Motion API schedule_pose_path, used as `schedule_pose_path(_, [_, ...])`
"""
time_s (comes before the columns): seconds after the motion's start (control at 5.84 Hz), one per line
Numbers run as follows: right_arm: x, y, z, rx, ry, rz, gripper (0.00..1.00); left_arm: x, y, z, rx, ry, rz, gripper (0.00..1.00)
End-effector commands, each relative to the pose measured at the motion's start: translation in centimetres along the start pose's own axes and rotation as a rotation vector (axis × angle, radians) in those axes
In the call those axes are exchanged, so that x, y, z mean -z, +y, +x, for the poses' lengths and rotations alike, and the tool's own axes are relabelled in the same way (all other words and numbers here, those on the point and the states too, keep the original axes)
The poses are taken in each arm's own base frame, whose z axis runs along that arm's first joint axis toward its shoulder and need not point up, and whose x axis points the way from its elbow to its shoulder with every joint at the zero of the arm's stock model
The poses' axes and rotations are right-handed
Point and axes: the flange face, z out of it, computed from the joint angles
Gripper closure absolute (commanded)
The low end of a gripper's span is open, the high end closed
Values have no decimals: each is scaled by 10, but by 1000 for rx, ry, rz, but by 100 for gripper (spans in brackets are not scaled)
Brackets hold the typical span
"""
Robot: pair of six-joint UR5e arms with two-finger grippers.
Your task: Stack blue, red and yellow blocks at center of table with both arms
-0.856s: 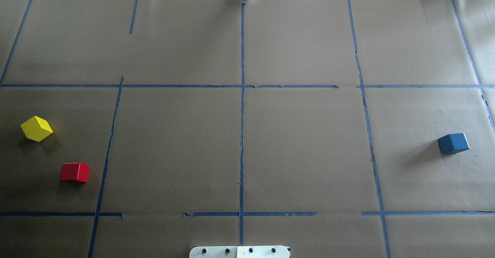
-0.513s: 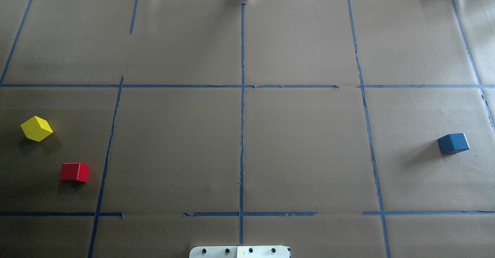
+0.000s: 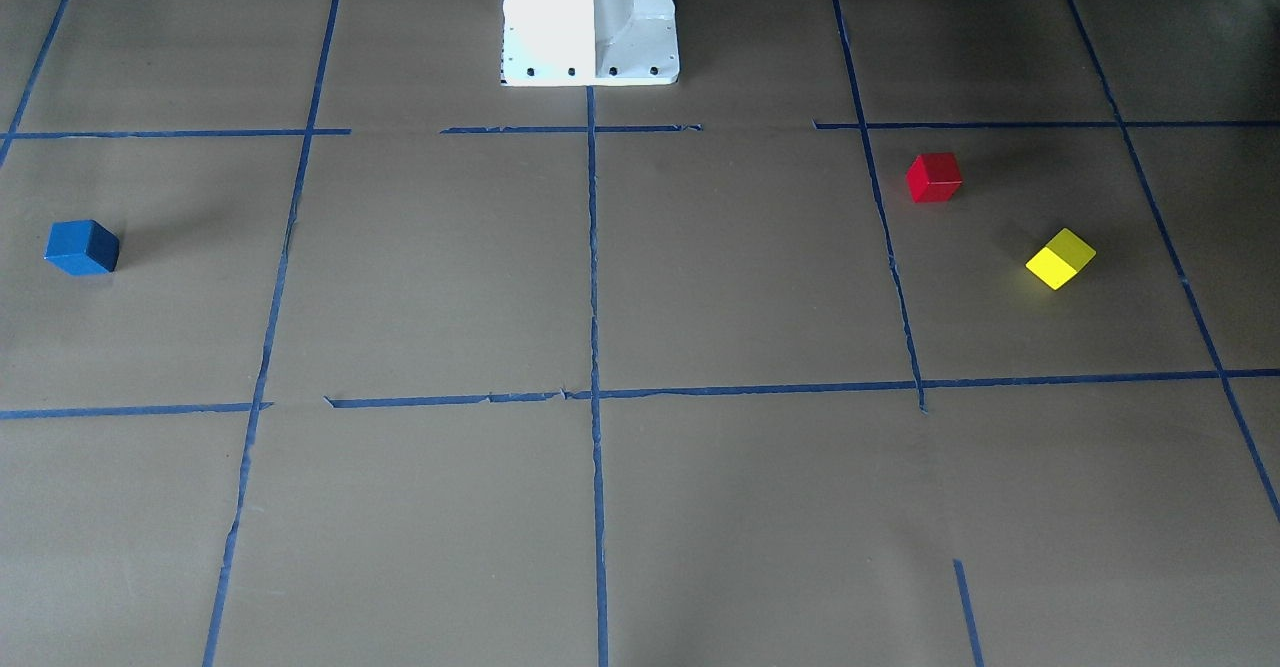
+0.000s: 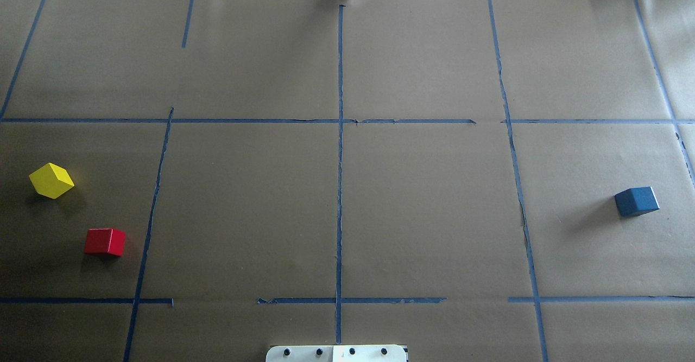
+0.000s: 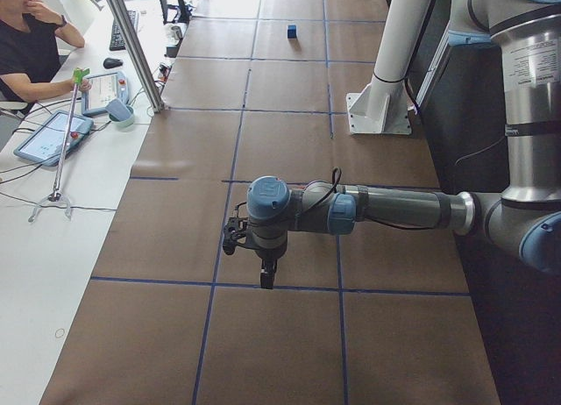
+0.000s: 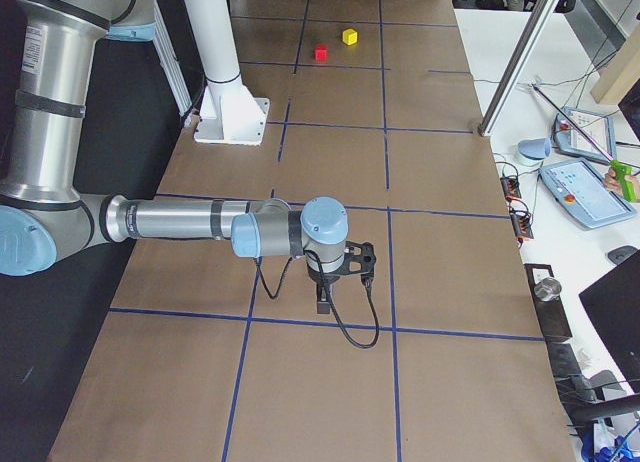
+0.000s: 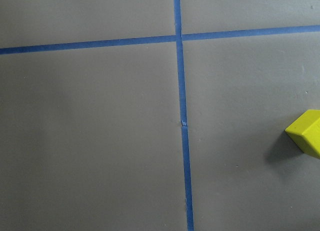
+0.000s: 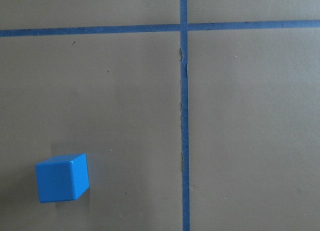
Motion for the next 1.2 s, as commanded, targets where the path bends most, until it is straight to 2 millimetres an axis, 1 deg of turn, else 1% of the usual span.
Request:
schedule_pose_path(0.0, [-12, -2, -17, 59, -19, -10, 0, 1, -1, 3, -9, 5, 4, 0])
schedule_pose_path(0.17, [-41, -5, -49, 144, -28, -65, 0, -1, -1, 1, -5, 5, 2, 0])
schedule_pose_path(0.34, [-53, -8, -62, 157, -42, -45, 0, 0, -1, 2, -8, 5, 3, 0])
schedule_pose_path(0.51, [-78, -8, -84, 127, -57, -22, 0, 1, -2, 3, -9, 6, 5, 0])
schedule_pose_path(0.68, [-101, -5, -98, 98, -61, 19, 1, 2, -2, 4, -10, 11, 6, 0])
schedule_pose_path(0.86, [-106, -9, -114, 54, -77, 25, 1, 2, -1, 6, -9, 38, 8, 0])
schedule_pose_path(1.03, [-117, -6, -120, 66, -58, 10, 1, 2, -2, 8, -12, 43, 9, 0])
